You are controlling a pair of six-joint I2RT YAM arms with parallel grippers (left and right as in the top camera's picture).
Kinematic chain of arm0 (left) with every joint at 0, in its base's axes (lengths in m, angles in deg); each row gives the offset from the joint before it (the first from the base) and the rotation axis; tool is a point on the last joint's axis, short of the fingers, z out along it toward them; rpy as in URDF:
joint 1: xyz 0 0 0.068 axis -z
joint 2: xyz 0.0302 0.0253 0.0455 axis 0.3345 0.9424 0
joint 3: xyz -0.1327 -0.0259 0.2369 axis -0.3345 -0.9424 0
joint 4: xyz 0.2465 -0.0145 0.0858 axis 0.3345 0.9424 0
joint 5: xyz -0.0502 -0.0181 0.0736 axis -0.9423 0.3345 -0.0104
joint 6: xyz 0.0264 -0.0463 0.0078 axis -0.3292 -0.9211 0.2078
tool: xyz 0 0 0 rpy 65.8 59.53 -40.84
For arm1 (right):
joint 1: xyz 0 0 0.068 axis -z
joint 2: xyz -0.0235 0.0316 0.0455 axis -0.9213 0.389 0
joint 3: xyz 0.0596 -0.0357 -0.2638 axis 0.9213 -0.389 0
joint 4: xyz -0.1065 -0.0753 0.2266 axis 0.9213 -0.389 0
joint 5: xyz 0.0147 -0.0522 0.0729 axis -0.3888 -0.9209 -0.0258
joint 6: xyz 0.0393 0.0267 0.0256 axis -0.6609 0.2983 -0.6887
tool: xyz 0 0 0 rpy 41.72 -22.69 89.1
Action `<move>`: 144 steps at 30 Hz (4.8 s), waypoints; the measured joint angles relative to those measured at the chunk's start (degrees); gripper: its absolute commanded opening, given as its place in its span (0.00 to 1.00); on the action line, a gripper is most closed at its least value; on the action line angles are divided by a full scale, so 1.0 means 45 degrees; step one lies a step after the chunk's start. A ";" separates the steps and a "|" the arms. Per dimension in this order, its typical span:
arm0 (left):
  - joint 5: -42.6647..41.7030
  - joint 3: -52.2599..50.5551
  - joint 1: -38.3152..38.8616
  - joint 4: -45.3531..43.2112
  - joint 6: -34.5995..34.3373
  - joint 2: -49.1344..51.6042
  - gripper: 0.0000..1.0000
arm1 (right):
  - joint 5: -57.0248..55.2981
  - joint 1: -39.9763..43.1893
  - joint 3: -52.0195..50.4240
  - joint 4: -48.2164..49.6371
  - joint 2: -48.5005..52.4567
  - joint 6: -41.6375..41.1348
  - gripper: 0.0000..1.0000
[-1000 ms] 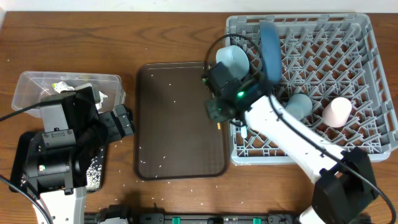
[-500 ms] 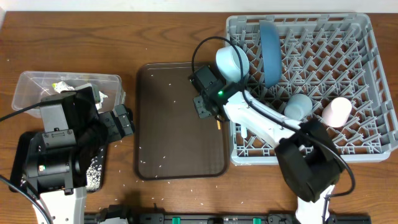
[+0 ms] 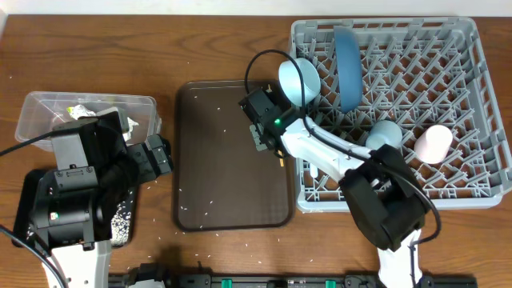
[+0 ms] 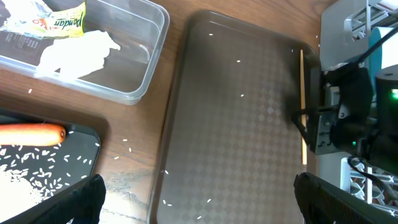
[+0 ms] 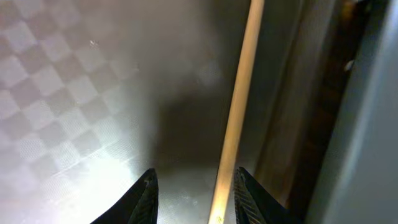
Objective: Sort waste into correct bins and load items into the dishwasher rack
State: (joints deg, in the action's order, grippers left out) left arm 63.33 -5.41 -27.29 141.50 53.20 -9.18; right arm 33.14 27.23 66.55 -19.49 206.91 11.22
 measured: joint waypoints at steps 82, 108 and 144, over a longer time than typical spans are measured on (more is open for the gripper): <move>0.0000 0.0000 0.0000 0.0000 0.0000 0.0000 0.98 | 0.2652 0.1535 0.0797 -0.9394 -0.6309 -0.2487 0.01; 0.0000 0.0000 0.0000 0.0000 0.0000 0.0000 0.98 | 0.2613 0.1982 -0.3099 -0.4279 -0.5838 -0.3308 0.34; 0.0000 0.0000 0.0000 0.0000 0.0000 0.0000 0.98 | 0.1224 0.2147 0.0024 -0.6518 -1.6441 0.2093 0.99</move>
State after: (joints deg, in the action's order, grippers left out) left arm 63.33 -5.41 -27.29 141.50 53.20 -9.18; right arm 38.64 36.89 66.66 -48.83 132.92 20.64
